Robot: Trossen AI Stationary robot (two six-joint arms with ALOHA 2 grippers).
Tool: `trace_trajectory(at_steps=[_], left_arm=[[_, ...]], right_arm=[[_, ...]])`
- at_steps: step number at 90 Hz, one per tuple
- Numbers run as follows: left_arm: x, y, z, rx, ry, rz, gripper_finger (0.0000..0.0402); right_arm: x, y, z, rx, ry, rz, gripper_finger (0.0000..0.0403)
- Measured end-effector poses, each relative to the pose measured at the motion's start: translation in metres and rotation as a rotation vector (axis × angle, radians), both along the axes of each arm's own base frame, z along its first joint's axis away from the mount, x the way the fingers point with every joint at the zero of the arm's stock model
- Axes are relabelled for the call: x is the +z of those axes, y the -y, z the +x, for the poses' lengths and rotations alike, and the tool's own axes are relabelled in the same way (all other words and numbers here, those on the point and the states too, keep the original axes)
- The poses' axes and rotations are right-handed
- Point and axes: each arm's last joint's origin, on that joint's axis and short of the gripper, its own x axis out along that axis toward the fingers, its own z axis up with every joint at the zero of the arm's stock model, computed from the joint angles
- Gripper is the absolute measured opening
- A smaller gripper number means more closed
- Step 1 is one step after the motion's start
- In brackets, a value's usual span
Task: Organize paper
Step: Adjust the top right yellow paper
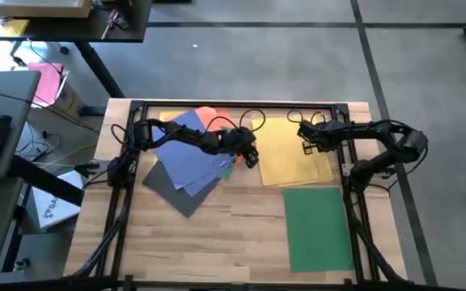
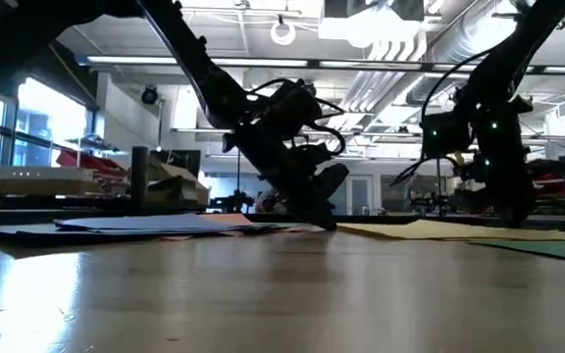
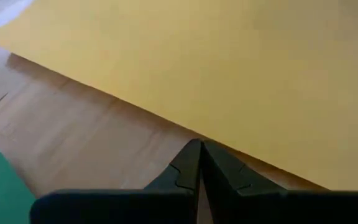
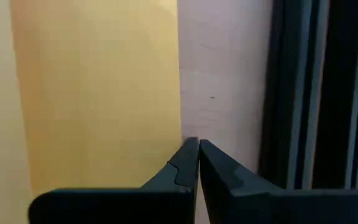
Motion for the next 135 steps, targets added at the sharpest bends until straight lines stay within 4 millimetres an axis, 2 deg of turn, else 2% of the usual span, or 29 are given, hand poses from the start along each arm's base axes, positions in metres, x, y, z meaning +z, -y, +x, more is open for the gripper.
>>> trace_trajectory(at_steps=[29, 66, 84, 99, 119, 135], left_arm=[[-0.001, 0.0, 0.0, 0.005, -0.006, 0.004, 0.0], [-0.001, 0.0, 0.0, 0.005, -0.005, 0.006, 0.0], [0.0, 0.0, 0.001, -0.002, 0.016, 0.02, 0.0], [0.015, 0.0, 0.001, -0.003, 0.034, 0.022, 0.0], [0.041, 0.005, -0.01, -0.002, -0.013, -0.014, 0.0001], [0.032, 0.023, -0.01, -0.12, -0.074, -0.149, 0.0]], right_arm=[[0.012, -0.003, 0.02, 0.026, 0.158, 0.028, 0.0], [0.015, -0.008, 0.027, 0.142, 0.178, 0.054, 0.0], [0.024, -0.009, 0.026, 0.17, 0.201, 0.015, 0.0], [0.033, -0.009, 0.023, 0.151, 0.218, -0.044, 0.0], [0.031, -0.017, 0.015, 0.111, 0.15, 0.043, 0.0], [0.029, -0.037, 0.011, 0.137, 0.106, 0.21, 0.0]])
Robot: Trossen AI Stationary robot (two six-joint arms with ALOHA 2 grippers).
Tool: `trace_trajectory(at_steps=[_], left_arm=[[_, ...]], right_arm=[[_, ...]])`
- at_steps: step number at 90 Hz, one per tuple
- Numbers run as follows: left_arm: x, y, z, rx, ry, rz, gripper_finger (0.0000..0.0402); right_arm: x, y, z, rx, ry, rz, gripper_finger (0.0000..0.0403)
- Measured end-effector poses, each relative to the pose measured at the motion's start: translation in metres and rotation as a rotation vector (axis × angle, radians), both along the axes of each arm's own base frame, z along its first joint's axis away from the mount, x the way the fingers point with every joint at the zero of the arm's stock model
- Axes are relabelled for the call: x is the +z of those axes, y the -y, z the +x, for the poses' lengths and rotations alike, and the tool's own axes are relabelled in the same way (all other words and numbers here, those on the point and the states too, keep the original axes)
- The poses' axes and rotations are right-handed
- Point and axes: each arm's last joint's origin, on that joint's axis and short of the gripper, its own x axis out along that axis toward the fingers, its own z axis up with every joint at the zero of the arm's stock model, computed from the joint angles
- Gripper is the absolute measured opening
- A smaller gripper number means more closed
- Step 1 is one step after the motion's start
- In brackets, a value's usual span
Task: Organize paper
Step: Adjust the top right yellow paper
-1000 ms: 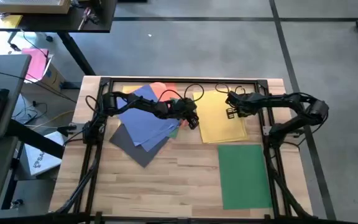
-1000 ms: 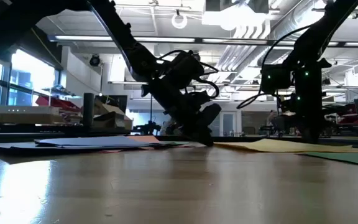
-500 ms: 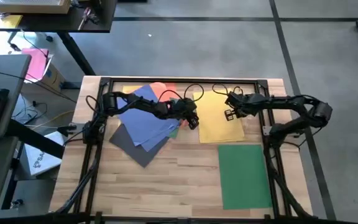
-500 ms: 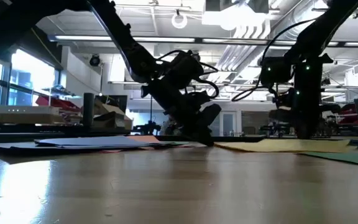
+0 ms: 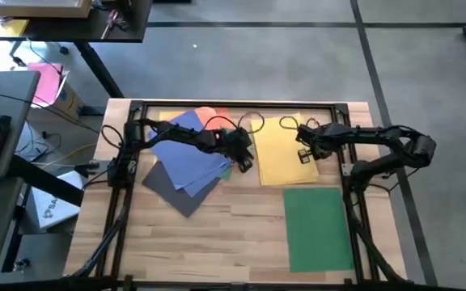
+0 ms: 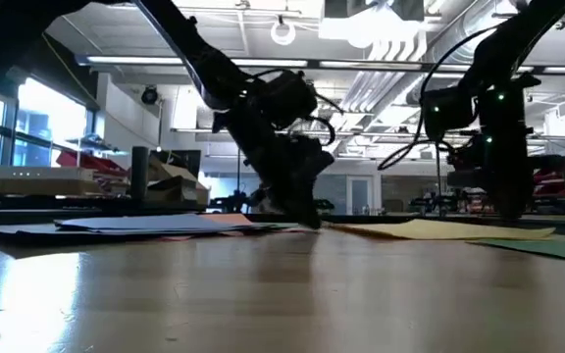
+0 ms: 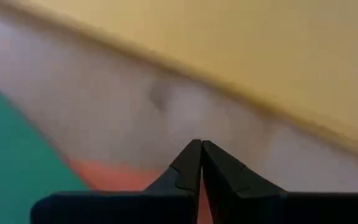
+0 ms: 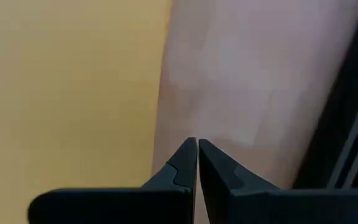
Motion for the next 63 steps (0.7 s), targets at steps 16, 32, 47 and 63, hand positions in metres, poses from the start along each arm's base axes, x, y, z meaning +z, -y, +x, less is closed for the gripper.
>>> trace_trajectory(at_steps=[16, 32, 47, 63], left_arm=[[-0.011, 0.012, 0.008, 0.004, 0.029, 0.026, 0.0], [-0.011, 0.011, 0.011, 0.008, 0.059, 0.027, 0.0], [-0.011, 0.01, 0.011, 0.012, 0.06, 0.025, 0.0], [-0.011, 0.01, 0.011, 0.016, 0.063, 0.031, 0.0]], right_arm=[[-0.013, -0.014, -0.002, 0.009, 0.029, 0.038, 0.0], [-0.017, -0.024, 0.0, 0.017, 0.039, 0.011, 0.0], [-0.011, -0.03, 0.009, 0.033, 0.07, 0.04, 0.0], [-0.007, -0.034, 0.016, 0.045, 0.116, 0.087, 0.0]])
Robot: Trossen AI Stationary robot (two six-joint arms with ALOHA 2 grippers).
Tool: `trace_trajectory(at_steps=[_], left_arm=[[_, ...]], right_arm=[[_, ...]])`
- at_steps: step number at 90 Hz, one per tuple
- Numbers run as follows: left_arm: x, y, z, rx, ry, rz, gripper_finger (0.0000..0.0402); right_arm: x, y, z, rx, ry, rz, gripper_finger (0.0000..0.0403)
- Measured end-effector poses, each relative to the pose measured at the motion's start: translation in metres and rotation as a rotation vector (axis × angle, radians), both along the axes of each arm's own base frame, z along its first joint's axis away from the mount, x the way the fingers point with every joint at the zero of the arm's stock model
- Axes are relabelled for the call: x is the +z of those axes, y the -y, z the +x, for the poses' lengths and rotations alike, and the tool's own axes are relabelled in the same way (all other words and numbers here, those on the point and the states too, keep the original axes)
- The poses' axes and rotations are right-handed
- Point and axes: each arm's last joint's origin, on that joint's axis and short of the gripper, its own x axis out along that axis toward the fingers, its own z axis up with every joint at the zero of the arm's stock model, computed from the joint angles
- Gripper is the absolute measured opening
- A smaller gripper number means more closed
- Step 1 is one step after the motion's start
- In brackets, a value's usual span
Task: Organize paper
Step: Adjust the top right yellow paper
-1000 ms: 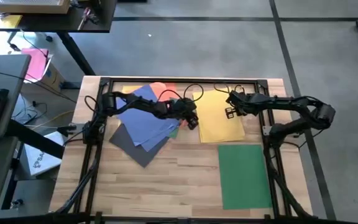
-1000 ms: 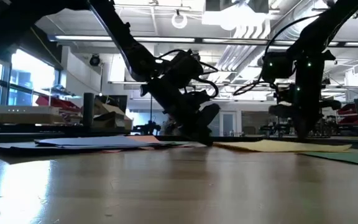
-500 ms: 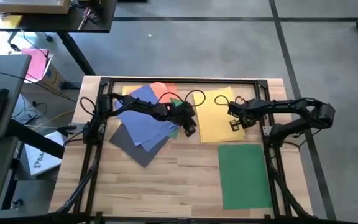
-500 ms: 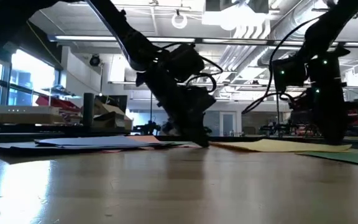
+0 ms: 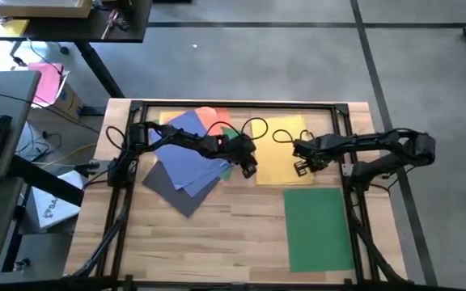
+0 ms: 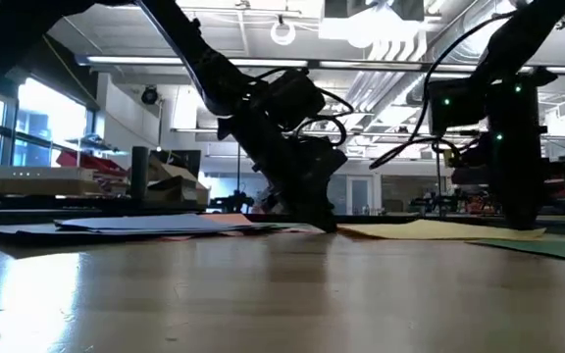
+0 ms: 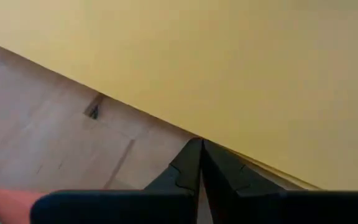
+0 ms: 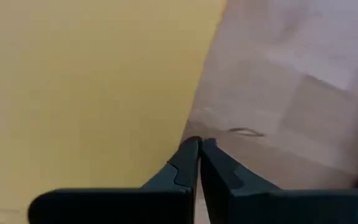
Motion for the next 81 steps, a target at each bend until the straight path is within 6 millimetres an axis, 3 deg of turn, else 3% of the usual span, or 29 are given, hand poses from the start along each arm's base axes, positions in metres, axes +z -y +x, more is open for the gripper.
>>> trace_trajectory(at_steps=[32, 58, 81], left_arm=[[0.001, 0.0, 0.002, 0.012, 0.023, 0.041, 0.0], [0.037, 0.004, -0.006, -0.016, 0.015, 0.087, 0.0], [0.012, 0.028, -0.005, -0.124, -0.066, -0.05, 0.0]], right_arm=[[0.004, -0.003, 0.001, 0.017, -0.013, 0.02, 0.0], [0.008, -0.011, -0.005, 0.009, -0.116, 0.027, 0.0], [0.007, -0.031, 0.008, 0.043, -0.009, 0.031, 0.0]])
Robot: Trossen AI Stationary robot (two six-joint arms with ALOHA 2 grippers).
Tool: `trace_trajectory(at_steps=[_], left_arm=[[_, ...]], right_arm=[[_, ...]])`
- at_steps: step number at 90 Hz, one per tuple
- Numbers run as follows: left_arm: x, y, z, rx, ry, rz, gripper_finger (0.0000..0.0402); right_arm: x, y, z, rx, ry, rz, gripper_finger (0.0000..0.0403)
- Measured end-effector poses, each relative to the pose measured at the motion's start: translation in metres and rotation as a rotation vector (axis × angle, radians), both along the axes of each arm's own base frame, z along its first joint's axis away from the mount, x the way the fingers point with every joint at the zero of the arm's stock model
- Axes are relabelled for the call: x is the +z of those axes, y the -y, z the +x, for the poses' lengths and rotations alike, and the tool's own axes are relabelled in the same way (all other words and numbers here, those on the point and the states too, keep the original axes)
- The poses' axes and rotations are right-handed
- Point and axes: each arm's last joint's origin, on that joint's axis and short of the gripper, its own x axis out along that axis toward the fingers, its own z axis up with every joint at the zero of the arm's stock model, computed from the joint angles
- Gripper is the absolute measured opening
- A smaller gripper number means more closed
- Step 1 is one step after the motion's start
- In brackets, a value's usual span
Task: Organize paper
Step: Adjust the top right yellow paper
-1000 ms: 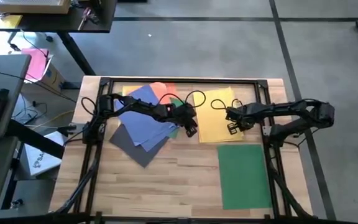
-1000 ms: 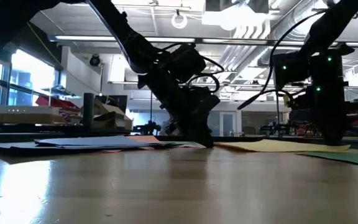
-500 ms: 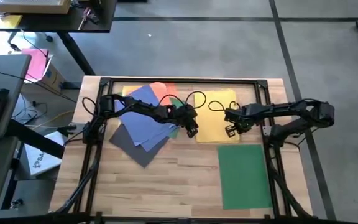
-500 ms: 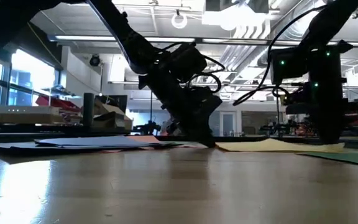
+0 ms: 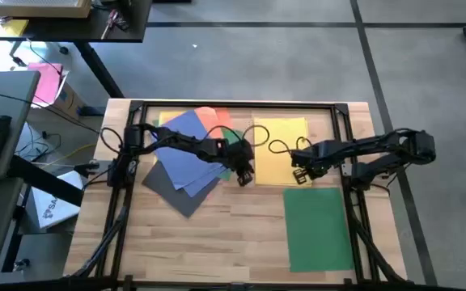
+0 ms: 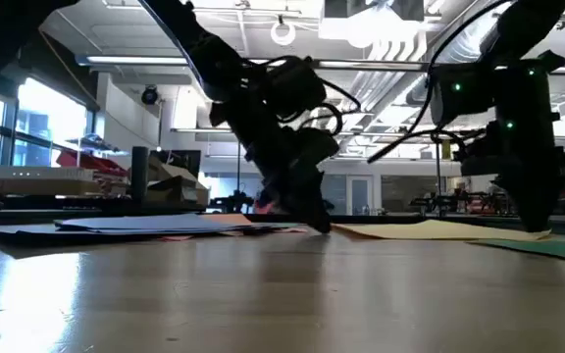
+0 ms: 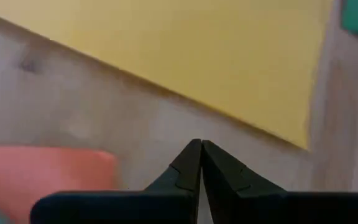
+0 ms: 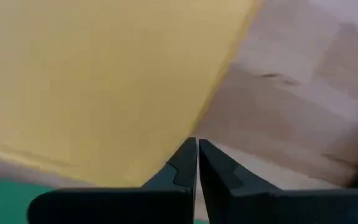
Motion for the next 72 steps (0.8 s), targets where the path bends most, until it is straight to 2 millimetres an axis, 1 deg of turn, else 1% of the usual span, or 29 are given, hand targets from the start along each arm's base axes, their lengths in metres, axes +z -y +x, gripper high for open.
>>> trace_trajectory(at_steps=[7, 14, 39, 49, 64, 72], left_arm=[[-0.008, 0.005, 0.002, -0.002, -0.007, 0.013, 0.0], [-0.012, 0.006, 0.004, 0.012, 0.001, 0.002, 0.0], [-0.012, 0.006, 0.007, 0.026, 0.031, 0.016, 0.0], [-0.011, 0.005, 0.008, 0.035, 0.045, 0.03, 0.0], [-0.01, 0.005, 0.01, 0.04, 0.075, 0.039, 0.0], [-0.01, 0.005, 0.01, 0.032, 0.074, 0.045, 0.0]], right_arm=[[0.0, -0.004, 0.0, -0.003, -0.004, -0.011, 0.0], [0.0, -0.006, 0.0, -0.019, -0.011, -0.042, 0.0], [0.0, -0.008, 0.002, -0.031, 0.008, -0.04, 0.0], [0.0, -0.006, 0.002, -0.013, -0.002, -0.089, 0.0], [0.014, -0.006, 0.0, -0.03, -0.089, -0.144, 0.0], [0.023, -0.006, 0.004, -0.012, -0.088, -0.172, 0.0]])
